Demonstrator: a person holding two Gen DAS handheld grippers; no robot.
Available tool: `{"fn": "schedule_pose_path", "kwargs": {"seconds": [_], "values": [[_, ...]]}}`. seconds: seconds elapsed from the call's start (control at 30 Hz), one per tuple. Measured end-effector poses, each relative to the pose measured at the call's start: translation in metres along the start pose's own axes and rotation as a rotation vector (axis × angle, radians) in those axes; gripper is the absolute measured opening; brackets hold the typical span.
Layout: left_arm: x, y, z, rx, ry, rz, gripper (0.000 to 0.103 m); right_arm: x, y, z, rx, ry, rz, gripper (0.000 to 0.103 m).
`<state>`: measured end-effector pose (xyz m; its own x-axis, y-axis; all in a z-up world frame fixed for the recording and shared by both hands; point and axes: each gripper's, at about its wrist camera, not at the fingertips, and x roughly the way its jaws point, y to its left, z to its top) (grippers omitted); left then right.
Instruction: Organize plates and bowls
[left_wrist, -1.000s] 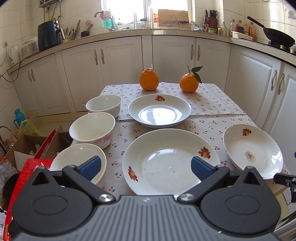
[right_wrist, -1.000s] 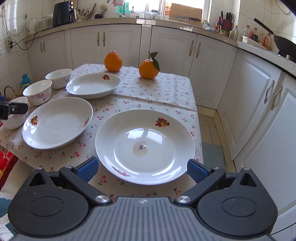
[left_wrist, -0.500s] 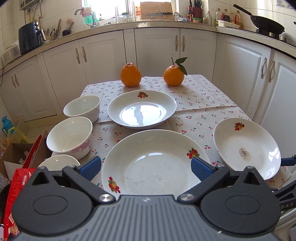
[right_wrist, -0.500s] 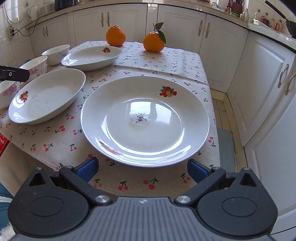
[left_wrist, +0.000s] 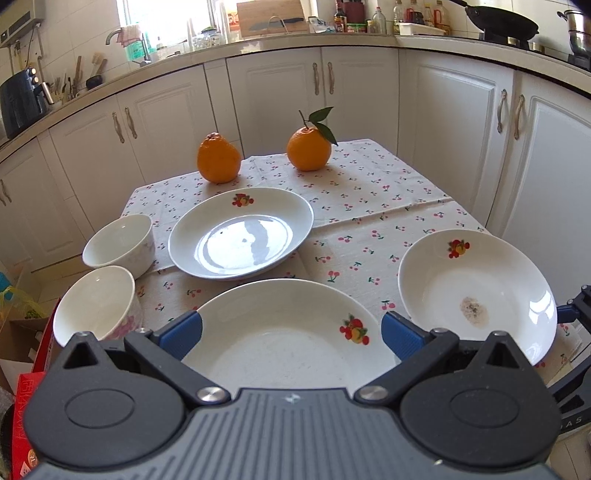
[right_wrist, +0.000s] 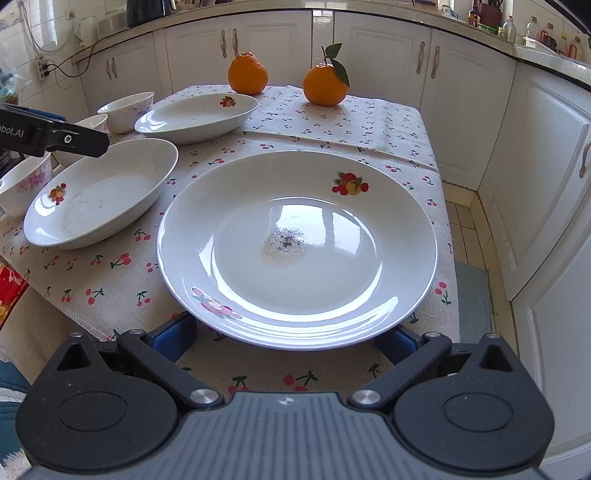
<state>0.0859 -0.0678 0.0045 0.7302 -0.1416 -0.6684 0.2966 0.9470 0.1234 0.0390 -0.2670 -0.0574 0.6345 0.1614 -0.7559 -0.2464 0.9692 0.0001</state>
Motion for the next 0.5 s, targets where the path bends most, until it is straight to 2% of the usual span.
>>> {"fn": "schedule_pose_path", "kwargs": {"seconds": [0.17, 0.43, 0.5], "values": [[0.004, -0.013, 0.010, 0.046, -0.027, -0.054, 0.102, 0.000, -0.001, -0.003, 0.003, -0.032, -0.005, 0.103], [0.016, -0.025, 0.029, 0.080, -0.002, -0.143, 0.102, 0.000, -0.007, -0.010, -0.018, -0.099, 0.009, 0.103], [0.020, -0.026, 0.033, 0.067, 0.014, -0.193, 0.102, 0.000, -0.008, -0.011, -0.022, -0.110, 0.012, 0.103]]}}
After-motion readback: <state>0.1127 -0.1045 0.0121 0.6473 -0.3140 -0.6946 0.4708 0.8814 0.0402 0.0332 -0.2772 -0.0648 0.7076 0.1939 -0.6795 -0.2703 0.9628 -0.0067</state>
